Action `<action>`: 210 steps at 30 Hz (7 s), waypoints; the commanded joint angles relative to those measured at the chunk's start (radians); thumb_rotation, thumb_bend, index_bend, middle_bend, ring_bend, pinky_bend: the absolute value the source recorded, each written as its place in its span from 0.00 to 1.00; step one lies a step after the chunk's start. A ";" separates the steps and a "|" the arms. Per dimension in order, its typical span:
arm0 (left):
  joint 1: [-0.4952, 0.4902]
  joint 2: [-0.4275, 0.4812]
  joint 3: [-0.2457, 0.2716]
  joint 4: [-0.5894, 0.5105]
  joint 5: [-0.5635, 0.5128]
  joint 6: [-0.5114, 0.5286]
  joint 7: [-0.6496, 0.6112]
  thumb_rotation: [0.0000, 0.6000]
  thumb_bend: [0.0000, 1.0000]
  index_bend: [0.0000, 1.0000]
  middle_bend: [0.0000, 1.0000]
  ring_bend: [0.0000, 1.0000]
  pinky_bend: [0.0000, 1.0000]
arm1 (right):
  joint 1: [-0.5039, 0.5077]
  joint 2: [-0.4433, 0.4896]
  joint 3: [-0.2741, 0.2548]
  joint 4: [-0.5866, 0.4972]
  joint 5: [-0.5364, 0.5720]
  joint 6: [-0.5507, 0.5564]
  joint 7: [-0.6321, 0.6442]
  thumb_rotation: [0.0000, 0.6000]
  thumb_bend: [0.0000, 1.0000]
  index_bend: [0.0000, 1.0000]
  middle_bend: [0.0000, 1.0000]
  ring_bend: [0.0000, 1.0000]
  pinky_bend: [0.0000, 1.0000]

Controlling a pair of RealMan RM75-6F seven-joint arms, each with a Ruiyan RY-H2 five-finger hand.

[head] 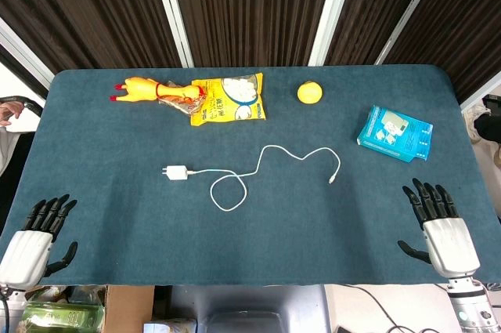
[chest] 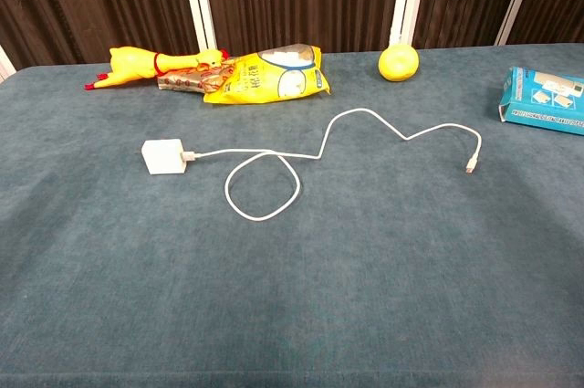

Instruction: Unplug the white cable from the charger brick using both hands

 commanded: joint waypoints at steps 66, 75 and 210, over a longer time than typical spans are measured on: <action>-0.590 -0.891 -0.299 0.948 -0.368 -0.428 0.041 1.00 0.40 0.40 0.41 1.00 1.00 | 0.057 -0.003 0.047 -0.008 0.182 -0.112 -0.063 1.00 0.23 0.00 0.00 0.00 0.00; -0.588 -0.875 -0.280 0.910 -0.366 -0.435 0.076 1.00 0.40 0.50 0.51 1.00 1.00 | 0.056 -0.002 0.044 -0.009 0.178 -0.106 -0.058 1.00 0.23 0.00 0.00 0.00 0.00; -0.472 -0.662 -0.230 0.236 -0.251 -0.197 0.218 1.00 0.61 0.77 0.84 1.00 1.00 | 0.836 -0.863 0.348 0.382 0.508 -0.448 -0.117 1.00 0.60 0.81 0.18 0.00 0.04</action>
